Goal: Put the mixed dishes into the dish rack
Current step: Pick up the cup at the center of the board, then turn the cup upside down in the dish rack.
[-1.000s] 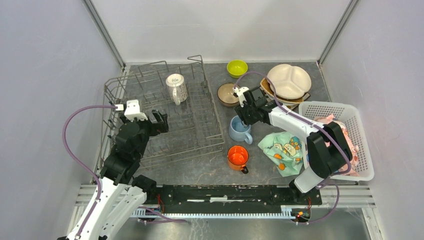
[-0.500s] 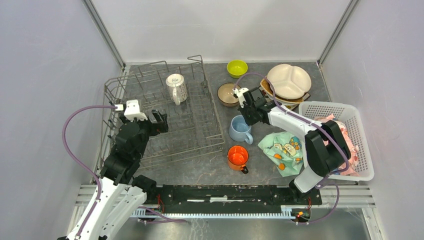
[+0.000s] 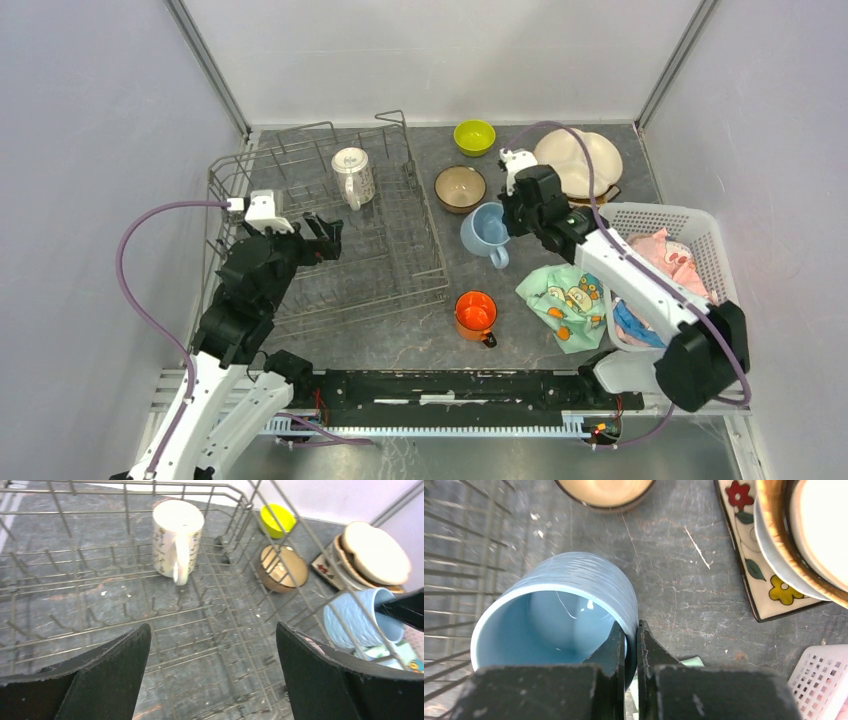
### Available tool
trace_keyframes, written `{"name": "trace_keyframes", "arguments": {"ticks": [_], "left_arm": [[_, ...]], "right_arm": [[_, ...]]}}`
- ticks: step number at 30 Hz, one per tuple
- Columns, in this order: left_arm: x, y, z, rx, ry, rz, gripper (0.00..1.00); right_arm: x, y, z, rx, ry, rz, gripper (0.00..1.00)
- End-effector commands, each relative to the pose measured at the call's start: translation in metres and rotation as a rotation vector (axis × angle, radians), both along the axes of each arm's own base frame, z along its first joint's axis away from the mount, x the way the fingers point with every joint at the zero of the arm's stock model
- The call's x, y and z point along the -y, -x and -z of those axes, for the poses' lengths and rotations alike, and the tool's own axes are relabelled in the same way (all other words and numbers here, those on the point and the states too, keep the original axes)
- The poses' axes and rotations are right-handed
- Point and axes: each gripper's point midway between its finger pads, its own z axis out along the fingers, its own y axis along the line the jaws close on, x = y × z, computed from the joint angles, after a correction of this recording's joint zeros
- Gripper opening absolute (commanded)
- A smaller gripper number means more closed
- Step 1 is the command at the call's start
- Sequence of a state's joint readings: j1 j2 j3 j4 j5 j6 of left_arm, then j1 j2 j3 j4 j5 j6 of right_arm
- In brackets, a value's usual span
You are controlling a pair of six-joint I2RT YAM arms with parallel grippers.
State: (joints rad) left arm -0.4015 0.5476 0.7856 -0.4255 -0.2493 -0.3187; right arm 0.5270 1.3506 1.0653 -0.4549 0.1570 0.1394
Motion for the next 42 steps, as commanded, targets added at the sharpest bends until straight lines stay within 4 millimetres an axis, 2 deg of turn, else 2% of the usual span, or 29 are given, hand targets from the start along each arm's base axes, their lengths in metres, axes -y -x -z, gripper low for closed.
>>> {"name": "trace_keyframes", "arguments": {"ticks": [1,6,10,16,21,29,33,37,42], "left_arm": [[0.027,0.006,-0.034,0.035,0.118,0.124,1.0],[0.055,0.014,-0.052,0.014,0.164,0.278,1.0],[0.077,0.023,-0.063,-0.002,0.235,0.394,0.99],[0.111,0.04,-0.088,0.027,0.375,0.602,1.0],[0.131,0.053,-0.105,0.059,0.472,0.747,1.0],[0.138,0.056,-0.12,0.079,0.617,0.789,0.99],[0.142,0.059,-0.122,0.074,0.688,0.82,0.98],[0.144,0.063,-0.124,0.069,0.735,0.853,0.95],[0.148,0.066,-0.121,0.051,0.762,0.888,0.89]], "right_arm": [[-0.017,-0.018,-0.102,0.257,-0.314,0.076,0.0],[-0.031,-0.003,-0.169,0.381,-0.567,0.041,0.0],[-0.037,0.013,-0.208,0.493,-0.772,-0.004,0.0],[-0.065,0.046,-0.257,0.566,-1.109,-0.22,0.0],[-0.091,0.07,-0.279,0.535,-1.323,-0.339,0.0],[-0.127,0.1,-0.314,0.502,-1.587,-0.478,0.0],[-0.14,0.107,-0.327,0.488,-1.679,-0.525,0.0],[-0.157,0.102,-0.329,0.463,-1.683,-0.527,0.0],[-0.168,0.099,-0.33,0.435,-1.728,-0.526,0.0]]}}
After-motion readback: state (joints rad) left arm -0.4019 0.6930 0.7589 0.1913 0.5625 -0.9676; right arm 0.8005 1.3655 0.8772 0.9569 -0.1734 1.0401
